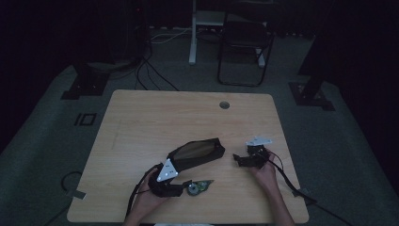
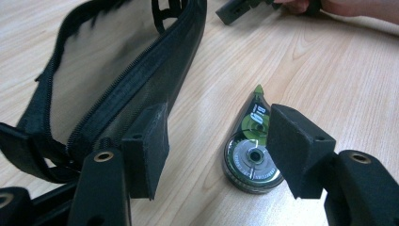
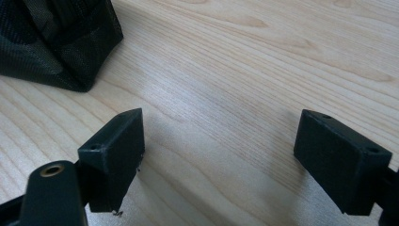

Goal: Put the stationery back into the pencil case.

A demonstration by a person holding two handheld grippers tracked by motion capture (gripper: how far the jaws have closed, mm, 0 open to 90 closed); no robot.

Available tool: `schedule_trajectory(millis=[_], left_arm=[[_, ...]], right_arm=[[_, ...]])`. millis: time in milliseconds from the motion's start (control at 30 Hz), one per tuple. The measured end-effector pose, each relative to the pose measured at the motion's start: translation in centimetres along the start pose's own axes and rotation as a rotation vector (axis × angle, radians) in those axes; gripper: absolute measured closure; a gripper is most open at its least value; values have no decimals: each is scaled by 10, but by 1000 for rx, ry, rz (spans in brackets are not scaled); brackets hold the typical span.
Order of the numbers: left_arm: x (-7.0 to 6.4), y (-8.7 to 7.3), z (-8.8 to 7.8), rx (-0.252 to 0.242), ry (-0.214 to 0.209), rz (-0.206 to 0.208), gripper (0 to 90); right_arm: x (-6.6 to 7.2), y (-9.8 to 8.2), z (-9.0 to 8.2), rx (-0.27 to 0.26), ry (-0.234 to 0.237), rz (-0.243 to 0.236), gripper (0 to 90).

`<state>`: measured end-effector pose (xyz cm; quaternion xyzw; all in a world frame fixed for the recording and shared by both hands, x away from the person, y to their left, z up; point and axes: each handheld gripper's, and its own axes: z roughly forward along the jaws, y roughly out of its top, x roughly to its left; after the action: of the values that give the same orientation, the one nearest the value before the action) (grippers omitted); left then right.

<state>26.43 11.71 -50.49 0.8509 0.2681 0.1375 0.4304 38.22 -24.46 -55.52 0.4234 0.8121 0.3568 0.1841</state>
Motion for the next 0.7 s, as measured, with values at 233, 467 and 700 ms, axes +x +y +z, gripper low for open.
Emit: schedule_trajectory(millis=[233,467,700], left_arm=[[-3,-1,5,11,-20,3,397],[-6,-4,13,30,-54,-15,398],[-10,-7,22,57,-68,-3,398]], right_arm=[[0,0,0,0,0,-1,166],[0,0,0,0,0,0,166],[0,0,0,0,0,-1,166]])
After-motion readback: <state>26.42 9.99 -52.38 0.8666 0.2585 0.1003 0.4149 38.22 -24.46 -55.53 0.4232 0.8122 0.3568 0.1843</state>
